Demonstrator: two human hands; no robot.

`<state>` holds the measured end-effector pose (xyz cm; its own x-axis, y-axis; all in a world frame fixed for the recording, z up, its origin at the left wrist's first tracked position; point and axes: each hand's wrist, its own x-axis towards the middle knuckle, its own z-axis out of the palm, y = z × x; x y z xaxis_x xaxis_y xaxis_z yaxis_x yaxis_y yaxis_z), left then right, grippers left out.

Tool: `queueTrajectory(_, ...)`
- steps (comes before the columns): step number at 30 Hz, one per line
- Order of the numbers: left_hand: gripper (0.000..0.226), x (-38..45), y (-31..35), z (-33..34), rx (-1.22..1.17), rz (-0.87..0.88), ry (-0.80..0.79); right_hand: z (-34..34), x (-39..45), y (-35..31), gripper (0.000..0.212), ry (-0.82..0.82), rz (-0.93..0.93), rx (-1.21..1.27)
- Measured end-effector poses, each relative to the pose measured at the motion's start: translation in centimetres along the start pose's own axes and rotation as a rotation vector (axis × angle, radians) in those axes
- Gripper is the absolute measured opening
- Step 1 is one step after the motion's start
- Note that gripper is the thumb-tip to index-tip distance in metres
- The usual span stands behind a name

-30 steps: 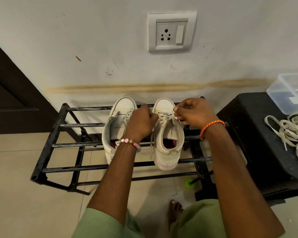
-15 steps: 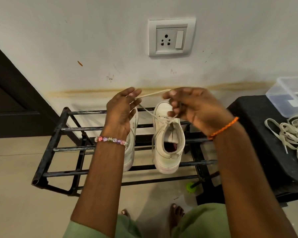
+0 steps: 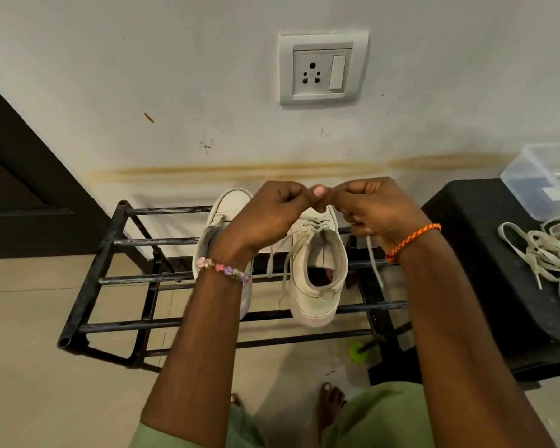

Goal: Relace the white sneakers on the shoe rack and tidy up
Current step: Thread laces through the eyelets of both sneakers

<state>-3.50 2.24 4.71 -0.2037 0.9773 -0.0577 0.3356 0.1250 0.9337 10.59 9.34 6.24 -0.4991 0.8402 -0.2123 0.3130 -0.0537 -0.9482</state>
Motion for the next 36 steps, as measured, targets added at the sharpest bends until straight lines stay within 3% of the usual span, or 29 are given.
queueTrajectory(7, 0.029, 0.9, -2.8, -1.1, 0.045, -0.128, 0.527, -1.6, 0.4, 0.7, 0.007, 0.027, 0.07, -0.04)
queueTrajectory(11, 0.033, 1.2, -3.7, -1.5, -0.017, -0.182, 0.733, -1.8, 0.4, 1.1, 0.018, 0.008, 0.09, 0.051)
queueTrajectory(16, 0.03, 1.2, -4.1, -2.0, -0.073, -0.245, 0.901, -2.2, 0.1, 1.2, 0.013, 0.029, 0.126, 0.19)
queueTrajectory(19, 0.029, 1.1, -4.2, -2.0, -0.045, -0.257, 0.875, -2.2, 0.0, 1.2, 0.01, 0.061, 0.112, 0.143)
queueTrajectory(22, 0.025, 1.0, -4.6, -1.6, 0.267, -0.282, 0.797, -1.9, 0.0, 1.2, 0.007, 0.105, 0.084, 0.092)
queueTrajectory(24, 0.047, 0.8, -3.9, -1.1, 0.443, -0.169, 0.712, -1.7, 0.2, 1.2, 0.006, 0.117, 0.056, 0.056)
queueTrajectory(27, 0.04, 1.0, -2.1, 0.3, 0.2, 0.15, 0.432, -1.5, 0.3, 0.8, 0.007, 0.052, 0.004, 0.057)
queueTrajectory(30, 0.025, 0.8, -1.3, 2.3, 0.075, 0.146, 0.164, -1.4, 0.3, 0.5, 0.008, 0.02, -0.006, 0.041)
queueTrajectory(36, 0.015, 1.1, -1.7, 3.0, -0.14, 0.069, 0.156, -1.7, 0.5, 0.9, 0.009, 0.11, -0.012, -0.097)
